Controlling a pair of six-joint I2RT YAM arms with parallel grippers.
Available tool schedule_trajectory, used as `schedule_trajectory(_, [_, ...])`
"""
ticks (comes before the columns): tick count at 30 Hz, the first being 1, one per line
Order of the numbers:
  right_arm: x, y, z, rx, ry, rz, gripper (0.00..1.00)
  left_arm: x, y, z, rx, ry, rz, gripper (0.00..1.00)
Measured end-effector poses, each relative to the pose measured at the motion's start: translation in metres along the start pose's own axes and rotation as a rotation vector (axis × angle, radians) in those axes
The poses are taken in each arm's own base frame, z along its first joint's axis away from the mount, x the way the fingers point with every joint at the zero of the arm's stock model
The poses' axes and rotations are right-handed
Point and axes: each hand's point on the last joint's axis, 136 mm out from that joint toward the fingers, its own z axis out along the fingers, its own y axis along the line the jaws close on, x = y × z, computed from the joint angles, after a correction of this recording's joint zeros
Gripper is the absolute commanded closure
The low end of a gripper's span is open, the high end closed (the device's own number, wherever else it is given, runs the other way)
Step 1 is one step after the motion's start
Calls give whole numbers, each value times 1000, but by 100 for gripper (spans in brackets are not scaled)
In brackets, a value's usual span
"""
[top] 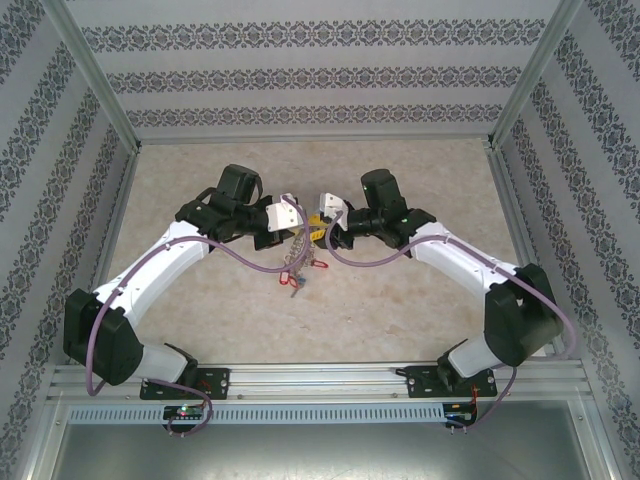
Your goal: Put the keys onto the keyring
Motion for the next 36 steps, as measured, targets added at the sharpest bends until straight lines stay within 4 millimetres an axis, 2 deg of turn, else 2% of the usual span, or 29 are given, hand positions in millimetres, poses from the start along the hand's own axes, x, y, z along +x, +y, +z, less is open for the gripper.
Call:
schedule_trajectory(10, [1,-1,12,-22,8,10,70,-2,-2,0,15,-9,7,100])
schedule_trajectory(12, [-1,-2,12,-22,6,13,78,-2,-3,1,21,-10,6,100])
schedule_trajectory(15, [-2,-2,13,-26,4,20,97,-2,-4,1,25,-8,7,100])
schedule_trajectory(16, [-1,-2,13,-28,5,21,100,-2,-4,1,24,-6,6,100])
schedule_trajectory(20, [-1,-1,13,-35,5,36,100,-1,-5,1,26,-3,5,100])
schedule_trajectory(25, [-3,-2,13,-34,-6,57,100,-2,-5,0,35,-17,-9,80])
schedule_trajectory(29, [-5,-6,11,-24,-29,88,100,-6,-6,-6,48,-73,-57,73])
schedule_trajectory(36, [-12,-14,-1,-22,-87,131,100,-9,-7,-11,50,-109,-95,72])
